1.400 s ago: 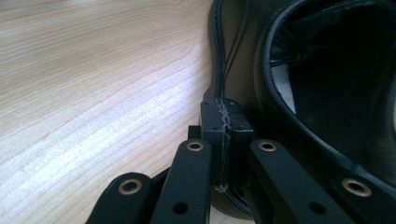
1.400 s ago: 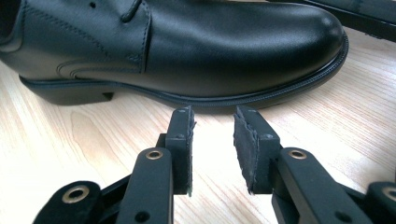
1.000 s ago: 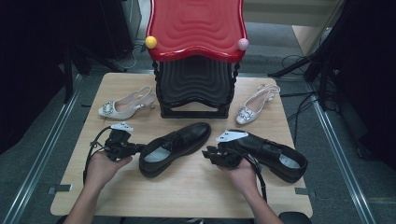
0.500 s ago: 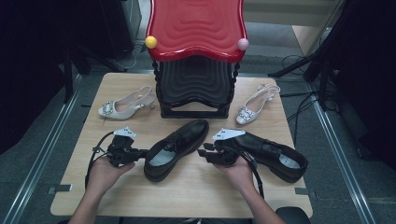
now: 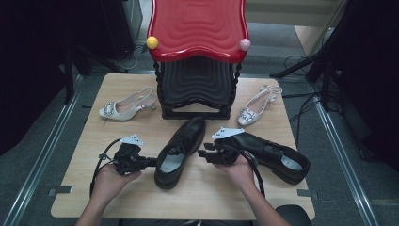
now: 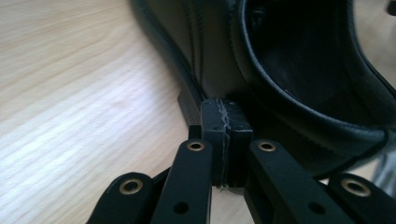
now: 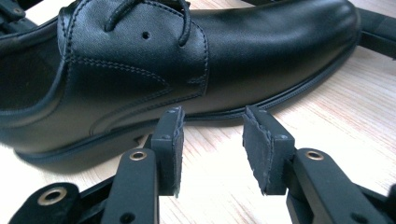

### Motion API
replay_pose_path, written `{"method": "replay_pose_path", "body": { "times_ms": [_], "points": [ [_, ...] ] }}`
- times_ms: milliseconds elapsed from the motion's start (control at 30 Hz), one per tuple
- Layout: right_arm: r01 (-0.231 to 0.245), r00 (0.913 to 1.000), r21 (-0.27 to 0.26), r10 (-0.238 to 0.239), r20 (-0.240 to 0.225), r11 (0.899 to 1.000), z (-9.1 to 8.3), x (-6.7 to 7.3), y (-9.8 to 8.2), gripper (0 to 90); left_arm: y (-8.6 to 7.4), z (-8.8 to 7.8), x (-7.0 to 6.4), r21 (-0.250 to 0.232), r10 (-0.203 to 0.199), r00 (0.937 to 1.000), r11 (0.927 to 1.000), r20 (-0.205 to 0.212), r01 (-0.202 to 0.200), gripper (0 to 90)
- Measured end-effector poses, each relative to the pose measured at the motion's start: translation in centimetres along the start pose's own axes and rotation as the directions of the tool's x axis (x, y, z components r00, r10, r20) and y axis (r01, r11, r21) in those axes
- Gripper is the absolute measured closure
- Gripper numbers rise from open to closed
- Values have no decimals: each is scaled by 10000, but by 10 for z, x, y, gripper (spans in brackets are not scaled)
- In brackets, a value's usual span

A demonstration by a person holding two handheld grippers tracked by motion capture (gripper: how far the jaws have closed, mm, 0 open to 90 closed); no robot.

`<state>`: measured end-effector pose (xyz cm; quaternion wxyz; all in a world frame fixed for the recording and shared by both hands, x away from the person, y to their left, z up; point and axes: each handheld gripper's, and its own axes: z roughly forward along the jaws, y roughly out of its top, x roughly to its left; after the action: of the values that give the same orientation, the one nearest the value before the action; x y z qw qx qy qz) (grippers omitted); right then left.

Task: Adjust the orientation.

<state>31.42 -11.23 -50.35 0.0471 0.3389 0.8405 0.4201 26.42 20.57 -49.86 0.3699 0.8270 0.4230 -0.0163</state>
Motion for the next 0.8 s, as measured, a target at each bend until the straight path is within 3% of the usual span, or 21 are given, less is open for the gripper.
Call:
{"method": "replay_pose_path", "body": {
  "times_ms": [367,500,633,700,800],
  "points": [
    [213,9998,-9,-213,8,9998,-11,2,-5,596,5,15,-19,107,539,9974,9985,483,-545,897],
    [135,9996,-58,-136,-253,9999,-13,-3,-4,595,6,19,-22,67,531,9963,9985,673,-537,876],
    [42,9999,32,-42,-114,10000,-18,-6,-4,571,9,18,-23,32,621,9957,9980,694,-624,863],
    [52,9999,-44,-52,-130,10000,-23,-7,-5,547,10,15,-20,-147,471,9955,9988,826,-461,829],
    [62,10000,-226,-64,-72,9997,-30,-9,-7,504,12,13,-14,-12,429,9980,9991,454,-428,770]
  ]
}}
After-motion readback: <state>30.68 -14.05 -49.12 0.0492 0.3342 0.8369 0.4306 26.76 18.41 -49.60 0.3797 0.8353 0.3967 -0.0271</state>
